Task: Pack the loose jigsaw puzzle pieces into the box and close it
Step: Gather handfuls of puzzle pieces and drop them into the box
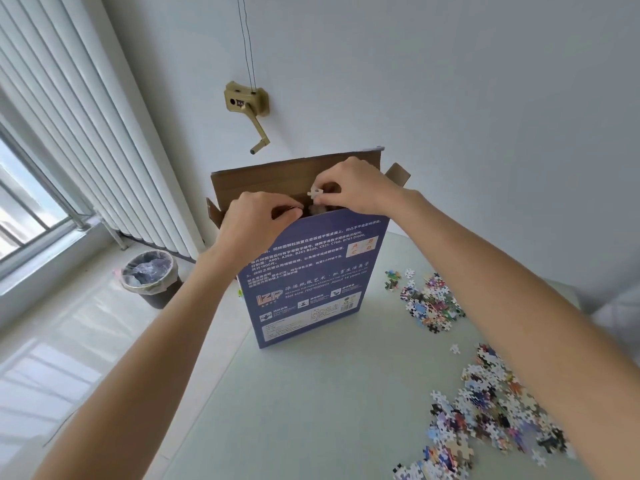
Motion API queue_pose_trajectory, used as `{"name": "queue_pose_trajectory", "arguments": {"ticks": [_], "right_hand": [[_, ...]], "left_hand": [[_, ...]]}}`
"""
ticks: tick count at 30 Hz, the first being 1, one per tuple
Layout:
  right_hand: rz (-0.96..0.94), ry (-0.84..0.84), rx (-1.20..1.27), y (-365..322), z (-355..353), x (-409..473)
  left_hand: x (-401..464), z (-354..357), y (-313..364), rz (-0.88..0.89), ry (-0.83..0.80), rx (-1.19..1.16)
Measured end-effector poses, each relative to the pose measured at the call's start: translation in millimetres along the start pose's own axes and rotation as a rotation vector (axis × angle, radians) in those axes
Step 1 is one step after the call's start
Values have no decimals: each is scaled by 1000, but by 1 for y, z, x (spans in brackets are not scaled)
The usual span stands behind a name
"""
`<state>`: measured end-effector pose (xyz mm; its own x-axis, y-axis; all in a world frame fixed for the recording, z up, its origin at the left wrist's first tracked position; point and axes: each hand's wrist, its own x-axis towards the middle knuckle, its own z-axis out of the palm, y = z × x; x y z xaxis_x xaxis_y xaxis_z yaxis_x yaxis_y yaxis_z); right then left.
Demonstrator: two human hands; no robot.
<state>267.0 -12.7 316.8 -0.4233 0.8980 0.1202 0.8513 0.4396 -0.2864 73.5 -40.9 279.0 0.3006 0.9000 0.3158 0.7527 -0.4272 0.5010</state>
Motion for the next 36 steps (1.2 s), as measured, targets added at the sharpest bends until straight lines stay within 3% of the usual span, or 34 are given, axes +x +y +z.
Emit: {"name": "queue_pose_trajectory", "arguments": {"ticks": [5,13,18,21,24,28,36], "right_hand": [[1,55,46,-5,6,-1],[72,145,64,-6,8,-9],[114,424,291,-15,15,-24],[156,658,399,-26,28,-57],[238,768,390,-30,56,-111],[396,691,369,-15,114,-199],[964,150,349,12,213,-382]], "left_hand": [[-2,-5,2,26,76,-50],[-9,-3,4,176,96,138],[-12,2,3,275,188,165],[-23,7,9,414,314,145],[-44,24,24,562,366,44],[-88,71,47,607,214,-116],[-193,204,76,311,-425,-191]]}}
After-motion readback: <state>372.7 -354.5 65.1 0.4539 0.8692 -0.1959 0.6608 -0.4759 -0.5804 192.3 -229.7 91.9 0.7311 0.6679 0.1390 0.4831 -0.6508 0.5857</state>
